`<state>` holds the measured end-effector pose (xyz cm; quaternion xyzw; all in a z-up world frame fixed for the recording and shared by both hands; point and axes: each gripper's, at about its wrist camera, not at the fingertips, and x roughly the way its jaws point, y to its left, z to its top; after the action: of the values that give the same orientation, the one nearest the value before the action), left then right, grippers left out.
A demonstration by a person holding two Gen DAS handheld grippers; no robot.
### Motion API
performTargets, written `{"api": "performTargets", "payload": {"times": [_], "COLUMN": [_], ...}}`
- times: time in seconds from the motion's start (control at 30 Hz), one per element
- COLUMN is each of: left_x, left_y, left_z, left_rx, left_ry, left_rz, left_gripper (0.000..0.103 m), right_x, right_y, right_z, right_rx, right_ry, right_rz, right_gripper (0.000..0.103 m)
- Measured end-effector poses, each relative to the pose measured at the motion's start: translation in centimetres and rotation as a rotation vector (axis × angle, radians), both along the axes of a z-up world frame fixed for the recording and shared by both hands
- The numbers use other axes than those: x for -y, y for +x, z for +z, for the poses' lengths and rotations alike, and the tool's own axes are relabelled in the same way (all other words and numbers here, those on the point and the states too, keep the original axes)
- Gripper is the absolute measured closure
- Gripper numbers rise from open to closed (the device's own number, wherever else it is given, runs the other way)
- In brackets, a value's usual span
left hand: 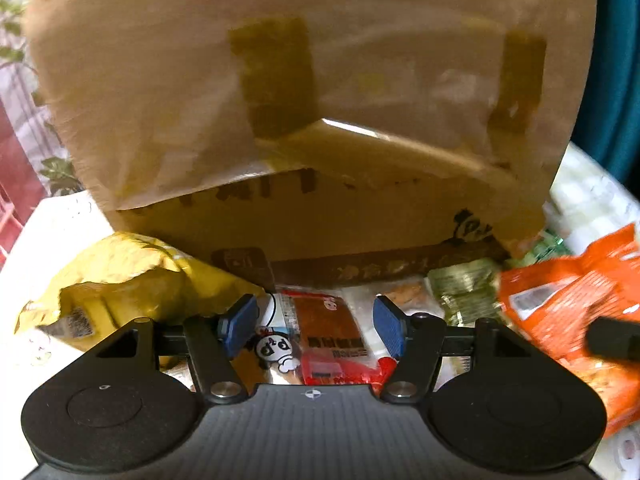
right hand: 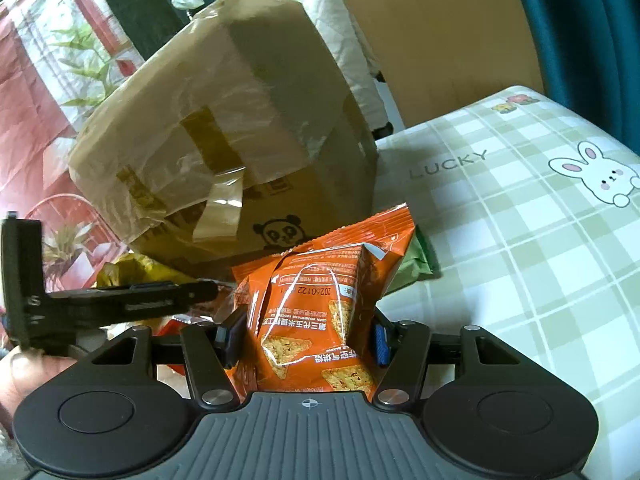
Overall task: Organize snacks
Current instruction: 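Grasp the orange snack bag with right tool while left grasps a small red sachet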
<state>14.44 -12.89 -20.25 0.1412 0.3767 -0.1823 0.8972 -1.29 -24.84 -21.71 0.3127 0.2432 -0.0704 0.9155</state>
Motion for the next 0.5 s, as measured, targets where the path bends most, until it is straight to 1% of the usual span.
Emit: {"api": "performTargets", "payload": {"times": [0.1,0.23,0.27,0.3,0.33,0.37,0.43,0.5], "left_x": [1.2,2.7,2.7,2.7,2.5,2.5,1.6,0.6], "left_y": [0.3,-0.1,-0.2,-0.3,-0.3,-0.4,-0.5,-1.0], "left_z": [-1.0,-2.3,-2.3,-2.4,-2.4,-2.5,-2.2,-1.9], "left_rx": [0.009,0.047,0.055,0.057,0.061,0.060,0.047,0.056], "left_ry": [0.065,0.161,0.163,0.165,0.174,0.170,0.111,0.082], "left_rz": [0.004,-0.017,-0.018,-0.017,-0.013,-0.016,-0.027,-0.032], "left_gripper": [0.036,0.037,0.039,0.052,0.060,0.060,0.062,0.062], "right_x": [0.0,0.0,0.1,0.1,0.1,0.1,0.0,0.1], "right_y": [0.0,0.1,0.1,0.1,0.1,0.1,0.2,0.1], "right_z": [-0.1,-0.4,-0.4,-0.4,-0.4,-0.4,-0.3,-0.2], "right_rx": [0.004,0.006,0.006,0.006,0.006,0.005,0.004,0.005], "right_ry": [0.007,0.016,0.019,0.021,0.022,0.022,0.021,0.019], "right_rz": [0.002,0.007,0.006,0.006,0.006,0.006,0.006,0.005], "right_gripper": [0.049,0.048,0.048,0.048,0.048,0.048,0.048,0.049]}}
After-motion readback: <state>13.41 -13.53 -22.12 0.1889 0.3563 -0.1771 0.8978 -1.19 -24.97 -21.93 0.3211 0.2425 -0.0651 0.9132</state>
